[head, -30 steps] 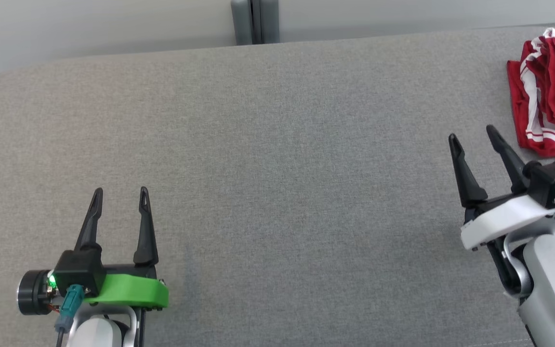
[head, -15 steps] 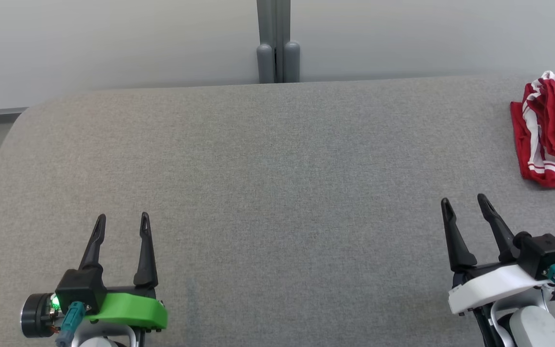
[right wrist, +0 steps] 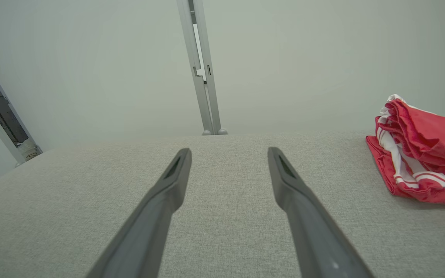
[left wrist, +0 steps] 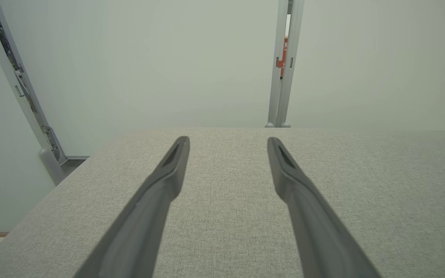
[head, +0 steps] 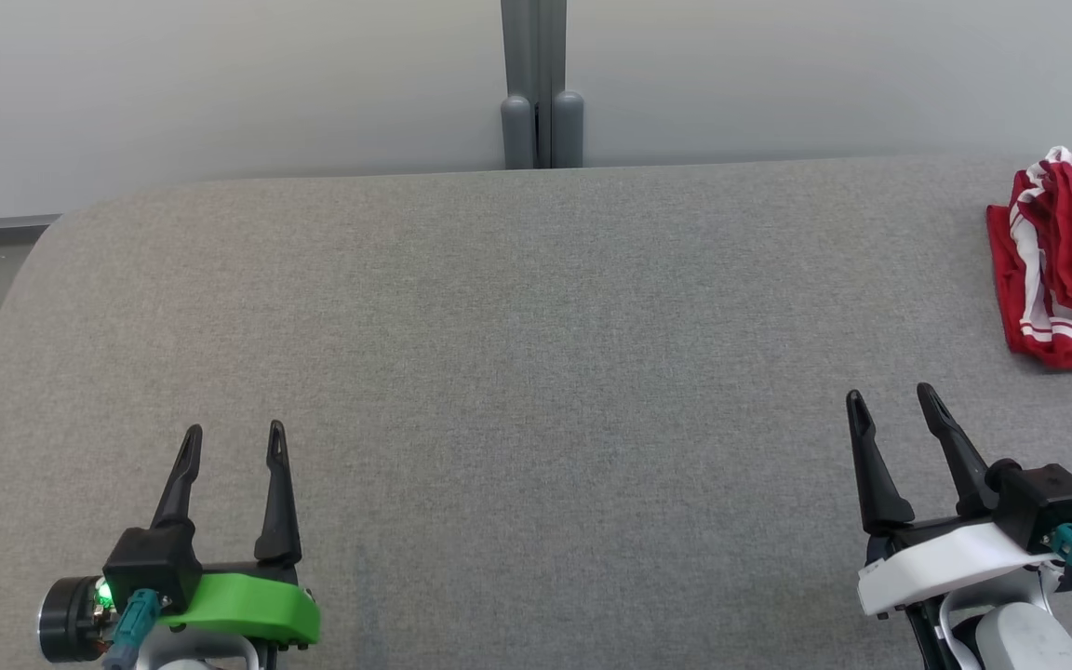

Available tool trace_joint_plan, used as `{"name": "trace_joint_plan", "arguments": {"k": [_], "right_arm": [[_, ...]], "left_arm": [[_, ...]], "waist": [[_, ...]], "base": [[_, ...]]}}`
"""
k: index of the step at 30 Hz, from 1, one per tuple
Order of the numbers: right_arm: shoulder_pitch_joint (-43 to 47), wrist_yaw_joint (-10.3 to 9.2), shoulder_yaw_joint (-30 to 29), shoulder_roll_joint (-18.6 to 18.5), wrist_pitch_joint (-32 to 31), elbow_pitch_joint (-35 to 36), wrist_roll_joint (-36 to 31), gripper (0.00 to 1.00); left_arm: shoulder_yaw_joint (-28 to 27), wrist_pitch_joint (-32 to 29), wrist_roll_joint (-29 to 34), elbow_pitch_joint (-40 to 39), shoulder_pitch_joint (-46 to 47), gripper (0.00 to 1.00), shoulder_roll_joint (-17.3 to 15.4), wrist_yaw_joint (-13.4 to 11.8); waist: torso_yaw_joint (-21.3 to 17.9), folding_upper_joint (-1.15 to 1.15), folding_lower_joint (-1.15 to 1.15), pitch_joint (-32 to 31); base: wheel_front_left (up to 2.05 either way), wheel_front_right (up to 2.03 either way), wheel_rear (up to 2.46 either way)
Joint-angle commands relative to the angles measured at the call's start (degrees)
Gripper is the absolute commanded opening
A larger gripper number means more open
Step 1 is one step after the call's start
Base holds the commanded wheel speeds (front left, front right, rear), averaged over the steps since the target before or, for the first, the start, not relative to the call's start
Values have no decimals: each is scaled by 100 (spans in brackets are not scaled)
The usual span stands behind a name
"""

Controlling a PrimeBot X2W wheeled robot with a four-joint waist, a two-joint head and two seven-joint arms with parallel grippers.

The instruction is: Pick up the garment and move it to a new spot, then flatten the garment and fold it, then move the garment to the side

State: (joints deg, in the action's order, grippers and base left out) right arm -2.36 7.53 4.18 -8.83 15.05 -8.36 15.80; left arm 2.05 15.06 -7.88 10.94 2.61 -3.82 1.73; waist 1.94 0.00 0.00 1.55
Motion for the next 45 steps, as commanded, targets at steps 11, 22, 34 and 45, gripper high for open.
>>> {"name": "trace_joint_plan", "arguments": {"k": [11,22,34,45], "right_arm": [[45,-10,-46,21,15,26,-62,100],[61,1,-46,111,-131,-178,510,0],[-26,0,-174,154,-430,-243,1719,0],[-93,-1,-282,197,-673,-289,2675,0]], "left_arm": [[-92,10,-120,54,-35,100,37,74],[-153,-219,-671,290,20,0,88,111],[-246,-515,-1953,258,60,0,87,191],[-337,-765,-2969,255,116,0,86,253]], "waist": [[-9,0,0,18],[-15,0,0,8],[-33,0,0,-6],[-49,0,0,-20]], "base": [[0,0,0],[0,0,0],[0,0,0],[0,0,0]]}}
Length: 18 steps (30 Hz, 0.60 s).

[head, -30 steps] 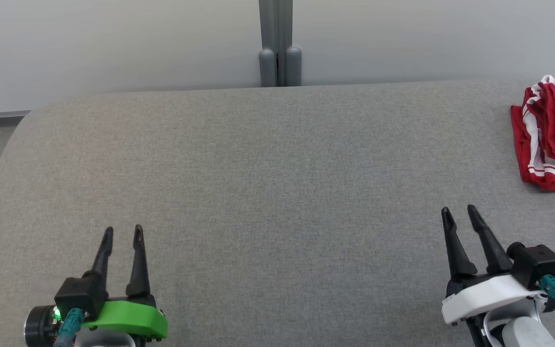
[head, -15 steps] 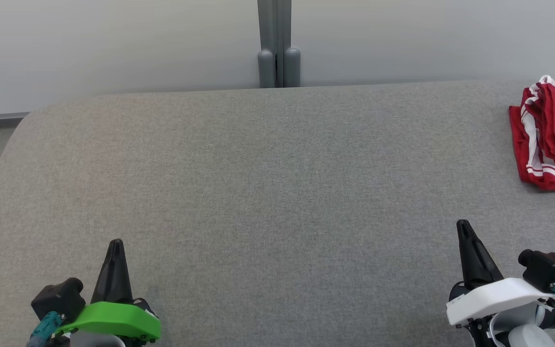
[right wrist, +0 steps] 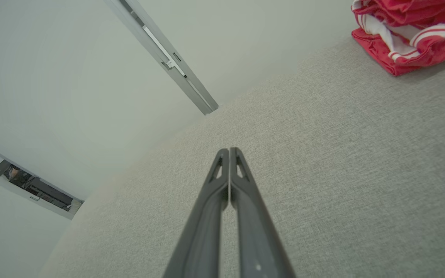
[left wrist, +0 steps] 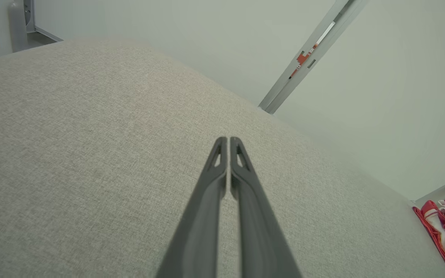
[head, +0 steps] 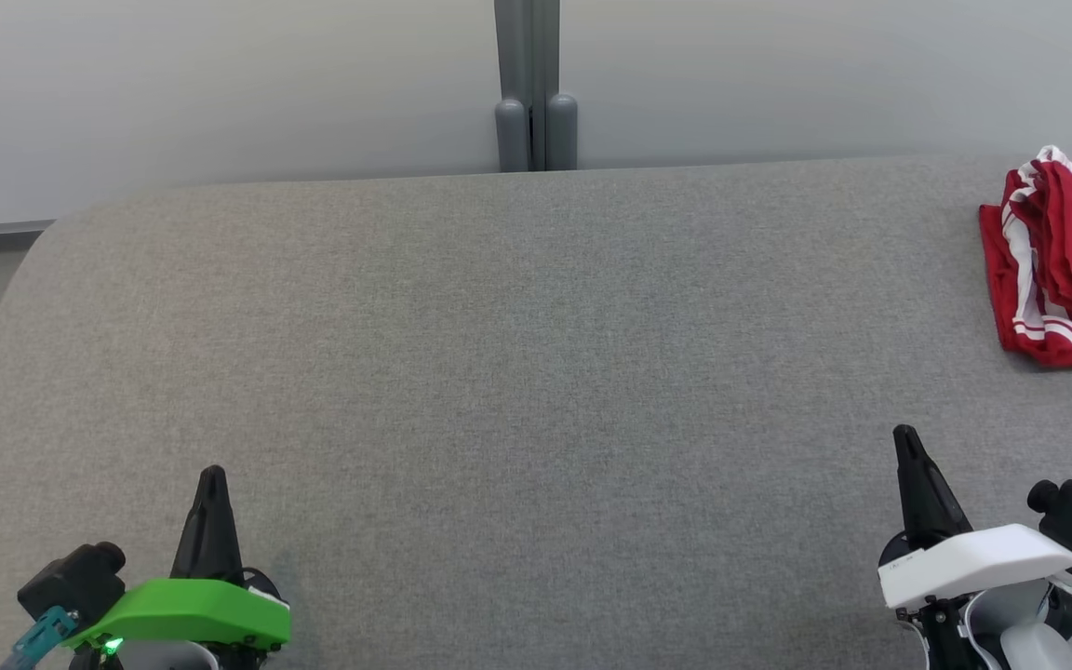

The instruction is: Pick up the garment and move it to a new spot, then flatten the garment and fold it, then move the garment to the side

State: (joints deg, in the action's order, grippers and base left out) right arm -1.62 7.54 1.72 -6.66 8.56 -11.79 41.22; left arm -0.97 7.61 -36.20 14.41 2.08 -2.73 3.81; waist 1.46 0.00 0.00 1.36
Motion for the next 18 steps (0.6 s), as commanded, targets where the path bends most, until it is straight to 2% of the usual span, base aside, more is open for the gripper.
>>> {"name": "trace_joint_plan", "arguments": {"k": [1,18], "right_arm": [[-177,-2,-55,-12,-65,47,292,0],[-255,-3,-209,57,-393,-13,1501,0]], "left_arm": [[-51,-64,-311,-91,179,0,-22,53],[-179,-397,-1607,-84,254,0,-24,134]], "waist": [[-3,0,0,-3],[-28,0,0,-23]], "base": [[0,0,0],[0,0,0]]}}
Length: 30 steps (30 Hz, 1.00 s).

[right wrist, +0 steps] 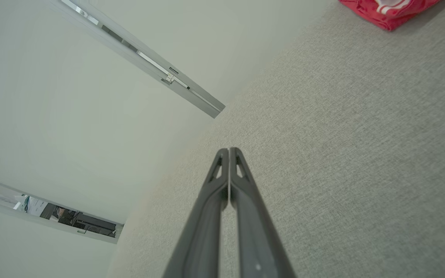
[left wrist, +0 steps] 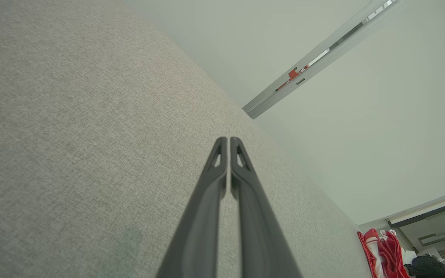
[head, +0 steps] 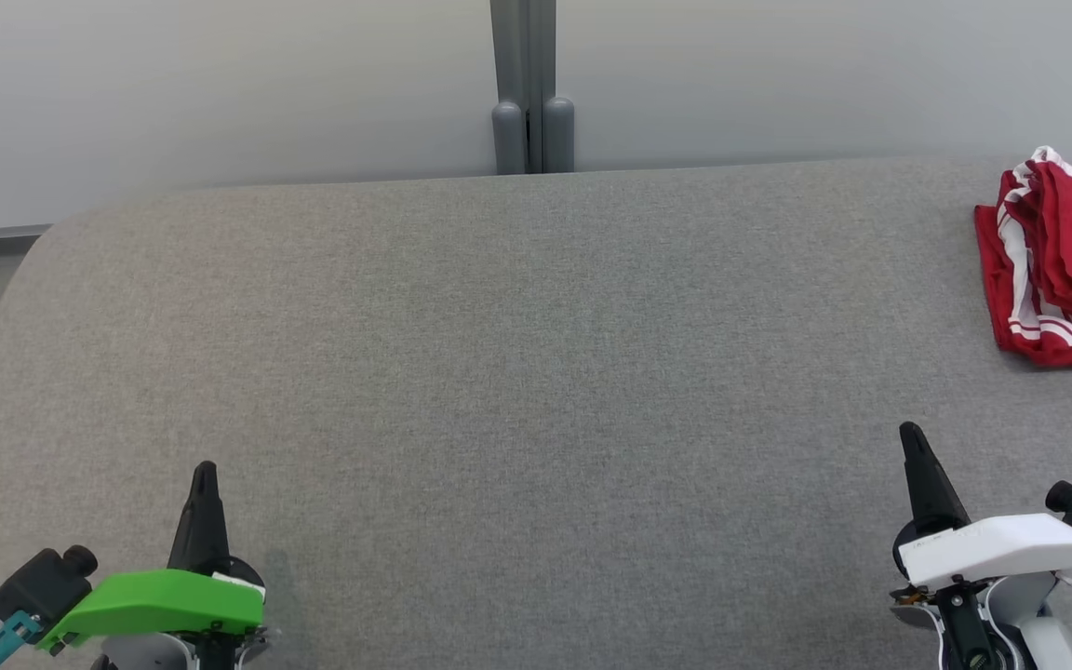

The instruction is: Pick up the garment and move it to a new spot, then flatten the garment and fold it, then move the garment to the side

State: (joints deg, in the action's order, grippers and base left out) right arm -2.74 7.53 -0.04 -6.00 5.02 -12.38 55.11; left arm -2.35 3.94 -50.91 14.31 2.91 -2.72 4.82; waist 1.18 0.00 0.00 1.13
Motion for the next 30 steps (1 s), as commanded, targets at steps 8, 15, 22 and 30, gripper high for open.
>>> {"name": "trace_joint_plan", "arguments": {"k": [8,15,22,30], "right_arm": [[-175,-3,-102,23,-175,19,614,0],[-199,-3,-161,50,-296,-4,1028,0],[-225,-3,-216,76,-404,-25,1417,0],[-257,-2,-277,103,-521,-49,1822,0]], "left_arm": [[-93,-167,-671,-70,200,0,-25,70],[-137,-282,-1120,-66,223,0,-25,97],[-181,-392,-1551,-63,245,0,-26,125],[-226,-508,-1991,-59,272,0,-26,145]], "waist": [[-12,0,0,-10],[-22,0,0,-18],[-33,0,0,-27],[-45,0,0,-36]], "base": [[0,0,0],[0,0,0],[0,0,0],[0,0,0]]}}
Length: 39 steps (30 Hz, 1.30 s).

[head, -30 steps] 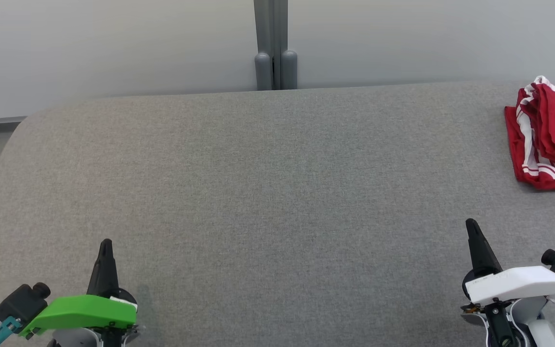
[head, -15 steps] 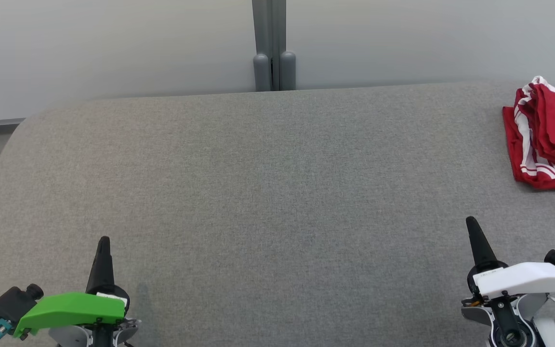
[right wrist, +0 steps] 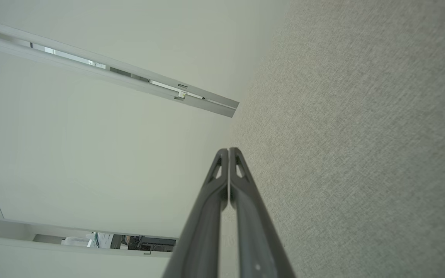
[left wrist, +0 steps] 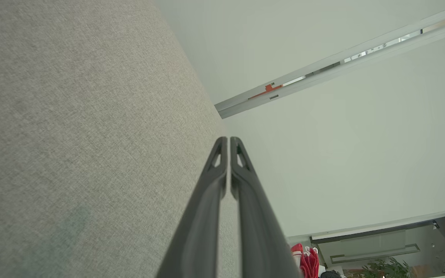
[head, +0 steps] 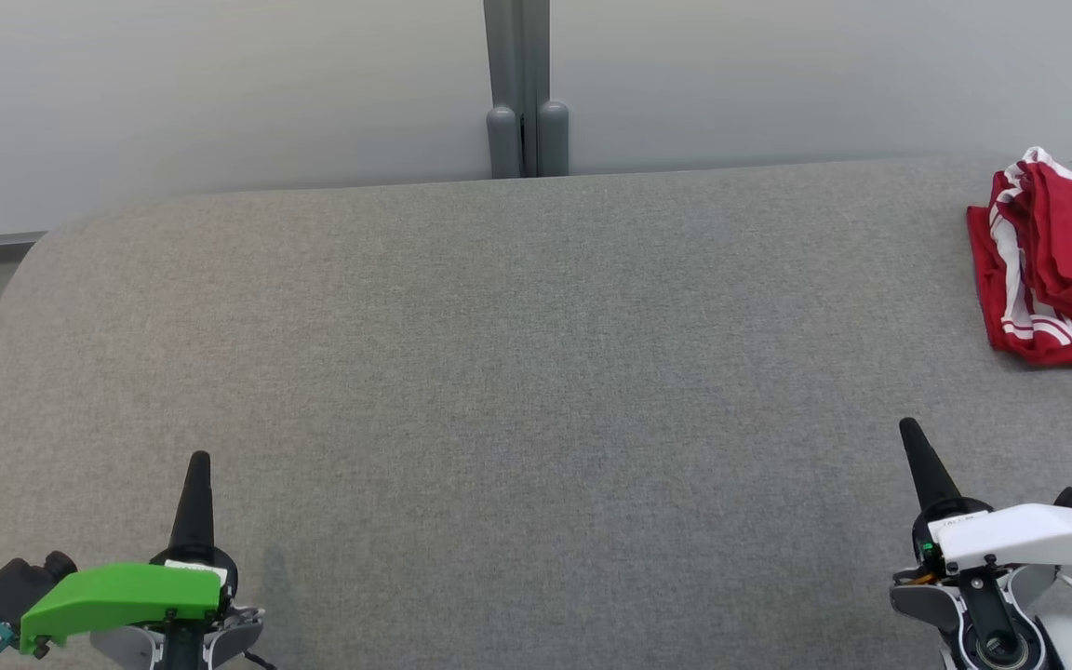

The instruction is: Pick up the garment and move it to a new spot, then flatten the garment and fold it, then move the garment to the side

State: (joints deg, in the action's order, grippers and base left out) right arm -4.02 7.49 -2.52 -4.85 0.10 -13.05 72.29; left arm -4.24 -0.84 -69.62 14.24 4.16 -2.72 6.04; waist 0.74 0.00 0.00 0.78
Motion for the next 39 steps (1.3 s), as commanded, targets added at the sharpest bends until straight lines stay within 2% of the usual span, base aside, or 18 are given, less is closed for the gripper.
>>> {"name": "trace_joint_plan", "arguments": {"k": [1,39], "right_arm": [[-129,2,-36,-9,-43,16,145,0],[-220,1,-287,124,-517,-80,1741,0]], "left_arm": [[-42,-39,-163,-52,151,0,-26,28],[-213,-489,-1914,-31,236,0,-28,140]], "waist": [[-2,0,0,-2],[-58,0,0,-47]], "base": [[0,0,0],[0,0,0]]}}
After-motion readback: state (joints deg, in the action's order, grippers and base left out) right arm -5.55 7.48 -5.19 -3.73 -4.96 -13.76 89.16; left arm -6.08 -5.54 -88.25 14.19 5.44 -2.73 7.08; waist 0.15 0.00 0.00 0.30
